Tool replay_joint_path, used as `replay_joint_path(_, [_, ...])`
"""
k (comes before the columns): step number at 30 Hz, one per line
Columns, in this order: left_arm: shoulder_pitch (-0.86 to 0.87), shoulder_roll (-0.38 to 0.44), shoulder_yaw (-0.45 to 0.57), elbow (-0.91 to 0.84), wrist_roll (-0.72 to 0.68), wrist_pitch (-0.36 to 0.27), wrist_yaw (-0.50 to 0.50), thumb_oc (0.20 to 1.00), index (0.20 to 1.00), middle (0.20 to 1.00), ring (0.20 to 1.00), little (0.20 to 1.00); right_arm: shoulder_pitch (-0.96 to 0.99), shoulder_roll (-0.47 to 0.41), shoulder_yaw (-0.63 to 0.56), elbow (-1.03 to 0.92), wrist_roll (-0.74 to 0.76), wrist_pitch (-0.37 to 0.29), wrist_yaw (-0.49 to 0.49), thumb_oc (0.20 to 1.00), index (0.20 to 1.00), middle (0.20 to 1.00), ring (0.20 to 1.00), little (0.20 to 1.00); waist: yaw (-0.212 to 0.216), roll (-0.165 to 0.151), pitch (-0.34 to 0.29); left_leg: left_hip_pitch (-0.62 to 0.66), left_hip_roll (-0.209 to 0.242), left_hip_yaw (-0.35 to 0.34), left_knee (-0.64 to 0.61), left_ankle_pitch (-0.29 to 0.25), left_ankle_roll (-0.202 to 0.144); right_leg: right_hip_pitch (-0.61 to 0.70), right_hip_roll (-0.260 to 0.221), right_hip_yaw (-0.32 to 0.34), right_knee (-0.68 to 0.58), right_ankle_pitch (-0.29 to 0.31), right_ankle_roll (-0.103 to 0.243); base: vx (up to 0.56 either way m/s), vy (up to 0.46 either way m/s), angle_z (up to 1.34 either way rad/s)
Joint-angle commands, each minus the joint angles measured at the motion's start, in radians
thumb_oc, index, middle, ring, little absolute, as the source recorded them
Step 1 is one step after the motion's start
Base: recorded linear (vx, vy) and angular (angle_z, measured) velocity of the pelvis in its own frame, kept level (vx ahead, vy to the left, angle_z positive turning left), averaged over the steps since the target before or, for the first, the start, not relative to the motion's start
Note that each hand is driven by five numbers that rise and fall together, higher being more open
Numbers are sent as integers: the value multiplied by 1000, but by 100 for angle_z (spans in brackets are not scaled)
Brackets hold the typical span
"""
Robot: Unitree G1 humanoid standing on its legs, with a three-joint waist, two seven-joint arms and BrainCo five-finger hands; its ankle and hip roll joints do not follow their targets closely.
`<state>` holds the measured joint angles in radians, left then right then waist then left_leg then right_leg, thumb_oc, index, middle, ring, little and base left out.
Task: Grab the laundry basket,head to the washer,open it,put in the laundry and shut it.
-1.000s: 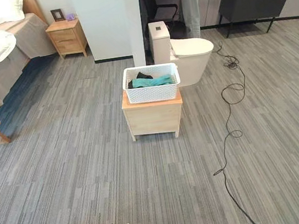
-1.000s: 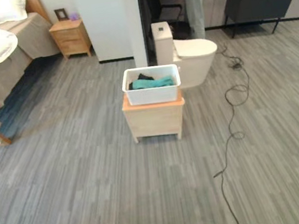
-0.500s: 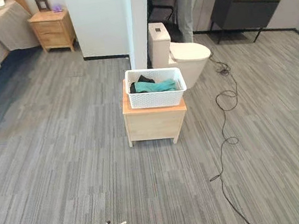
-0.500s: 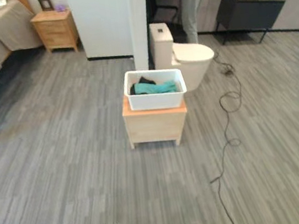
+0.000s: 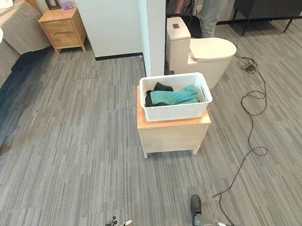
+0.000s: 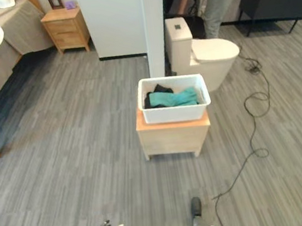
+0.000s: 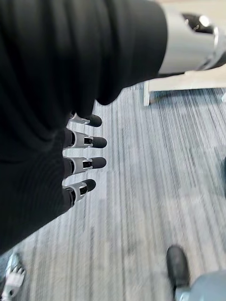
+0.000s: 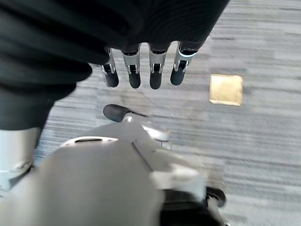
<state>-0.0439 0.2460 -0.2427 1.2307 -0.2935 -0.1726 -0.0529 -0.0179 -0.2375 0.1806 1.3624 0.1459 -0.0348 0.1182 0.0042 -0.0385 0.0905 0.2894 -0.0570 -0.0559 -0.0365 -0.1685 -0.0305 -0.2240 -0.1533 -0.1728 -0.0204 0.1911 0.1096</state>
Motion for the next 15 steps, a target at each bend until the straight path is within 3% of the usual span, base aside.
replay_joint_path(1, [-3,5,33,20,20,-36,-2,1000,1000,1000,1000,1000,45,-32,24,58,8,14,9,1000,1000,1000,1000,1000,0,-9,10,-80,86,-2,100,-16,-7,34,-7,32,45,-22,43,349,-291,53])
replay_joint_path(2, [-6,4,36,21,14,-34,-3,1000,1000,1000,1000,1000,43,-35,28,64,3,15,7,1000,1000,1000,1000,1000,2,-6,7,-94,106,1,146,10,-22,40,10,20,63,-41,31,438,-413,26])
replay_joint_path(3, [-10,4,40,17,4,-31,1,1000,1000,1000,1000,1000,34,-39,41,72,-3,16,8,1000,1000,1000,1000,1000,9,-5,8,-142,126,-2,271,77,-49,58,28,1,70,-58,9,223,-324,4])
replay_joint_path(5, [-18,9,27,-8,-9,-25,-6,1000,1000,1000,1000,1000,22,-48,74,66,-16,18,8,1000,1000,1000,1000,1000,30,-26,35,-282,123,-28,530,163,-42,96,44,-2,66,-88,-32,135,-313,-10])
replay_joint_path(7, [-38,7,12,-10,-4,-21,0,1000,1000,1000,1000,1000,3,-52,112,68,-34,25,11,1000,1000,1000,1000,1000,53,-36,59,-384,118,-43,660,208,-33,141,68,-4,46,-119,-60,118,-244,-28])
replay_joint_path(9, [-53,5,0,-11,-14,-24,6,1000,1000,1000,1000,1000,-9,-51,132,59,-34,25,11,1000,1000,1000,1000,1000,65,-52,68,-452,125,10,577,164,-18,181,68,-4,27,-136,-64,201,-122,15])
replay_joint_path(11, [-58,5,-11,-33,-25,-29,9,1000,1000,1000,1000,1000,-16,-53,135,50,-28,20,4,1000,1000,1000,1000,1000,77,-47,64,-457,113,39,369,137,-16,206,70,6,5,-149,-52,243,54,1])
replay_joint_path(13, [-61,4,-19,-60,-37,-31,12,1000,1000,1000,1000,1000,-20,-53,135,47,-23,17,2,1000,1000,1000,1000,1000,86,-21,47,-449,98,11,166,188,-23,215,82,14,1,-162,-47,226,147,-40])
replay_joint_path(15, [-60,-7,-18,-75,-44,-28,10,1000,1000,1000,1000,1000,-21,-47,128,55,-33,17,-2,1000,1000,1000,1000,1000,88,3,28,-416,85,-19,75,201,-18,239,95,28,10,-185,-42,257,160,-43])
